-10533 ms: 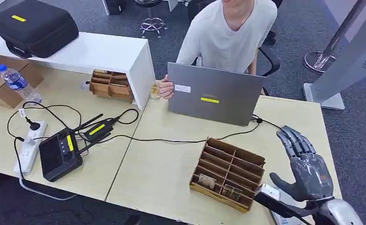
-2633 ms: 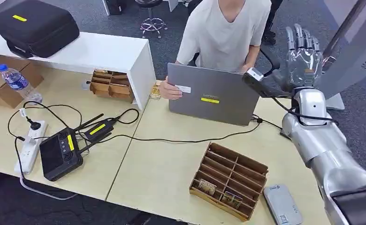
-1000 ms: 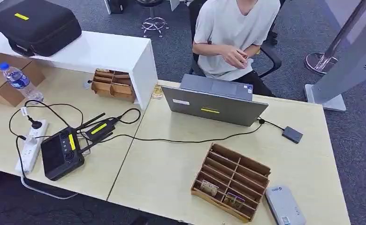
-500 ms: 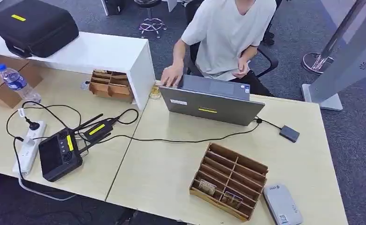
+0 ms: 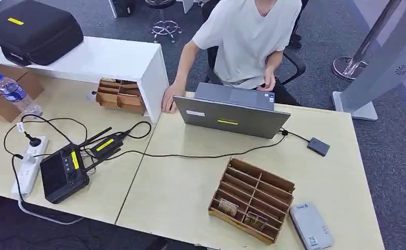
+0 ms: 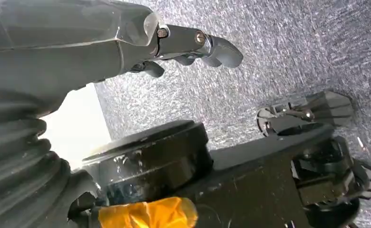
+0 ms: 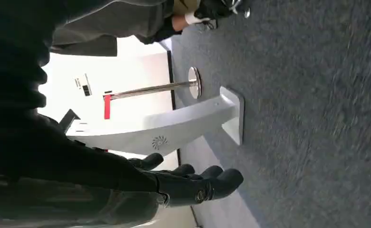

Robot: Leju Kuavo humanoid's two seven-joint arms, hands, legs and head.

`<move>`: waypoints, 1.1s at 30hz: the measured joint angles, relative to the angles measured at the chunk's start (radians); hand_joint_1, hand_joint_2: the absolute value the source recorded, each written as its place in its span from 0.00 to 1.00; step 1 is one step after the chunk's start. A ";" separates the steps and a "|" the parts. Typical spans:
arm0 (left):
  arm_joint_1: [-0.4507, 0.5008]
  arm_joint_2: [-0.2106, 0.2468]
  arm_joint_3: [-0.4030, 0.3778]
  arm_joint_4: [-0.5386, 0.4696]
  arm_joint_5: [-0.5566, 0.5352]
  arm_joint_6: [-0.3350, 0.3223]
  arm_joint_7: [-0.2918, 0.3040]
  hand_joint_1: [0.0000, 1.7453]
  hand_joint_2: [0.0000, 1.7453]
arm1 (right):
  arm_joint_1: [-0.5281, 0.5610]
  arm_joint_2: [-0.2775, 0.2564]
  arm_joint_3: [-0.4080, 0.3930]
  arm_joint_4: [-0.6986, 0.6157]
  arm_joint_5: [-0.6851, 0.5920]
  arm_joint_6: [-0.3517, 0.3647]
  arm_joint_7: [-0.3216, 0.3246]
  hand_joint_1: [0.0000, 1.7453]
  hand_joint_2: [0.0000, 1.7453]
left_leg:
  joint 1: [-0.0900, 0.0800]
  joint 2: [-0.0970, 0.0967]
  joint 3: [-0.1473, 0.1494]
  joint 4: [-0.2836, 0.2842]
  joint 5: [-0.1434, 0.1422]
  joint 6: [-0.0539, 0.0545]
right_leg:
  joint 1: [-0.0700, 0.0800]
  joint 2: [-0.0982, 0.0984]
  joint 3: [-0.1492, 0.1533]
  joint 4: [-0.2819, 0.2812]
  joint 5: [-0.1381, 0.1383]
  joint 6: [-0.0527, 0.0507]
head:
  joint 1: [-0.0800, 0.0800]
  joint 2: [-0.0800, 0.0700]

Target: Pass the card to the sensor for recognition and then transmit it.

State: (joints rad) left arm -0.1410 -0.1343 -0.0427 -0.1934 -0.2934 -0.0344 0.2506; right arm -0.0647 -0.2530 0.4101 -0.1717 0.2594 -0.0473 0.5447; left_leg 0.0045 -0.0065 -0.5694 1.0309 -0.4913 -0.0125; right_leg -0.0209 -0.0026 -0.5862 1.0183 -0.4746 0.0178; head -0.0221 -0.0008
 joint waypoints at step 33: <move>0.005 0.019 -0.013 0.001 0.006 0.032 0.081 0.00 1.00 | -0.005 0.120 0.023 0.008 -0.014 -0.011 -0.021 0.00 1.00 | -0.001 0.000 -0.001 0.000 0.000 0.000 | -0.001 0.000 0.000 0.000 0.000 0.000 | 0.001 0.000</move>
State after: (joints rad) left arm -0.1358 -0.1148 -0.0553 -0.1926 -0.2869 -0.0027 0.3315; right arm -0.0702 -0.1331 0.4326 -0.1640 0.2453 -0.0584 0.5234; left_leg 0.0036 -0.0067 -0.5701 1.0313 -0.4913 -0.0124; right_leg -0.0220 -0.0030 -0.5858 1.0179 -0.4745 0.0180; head -0.0214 -0.0008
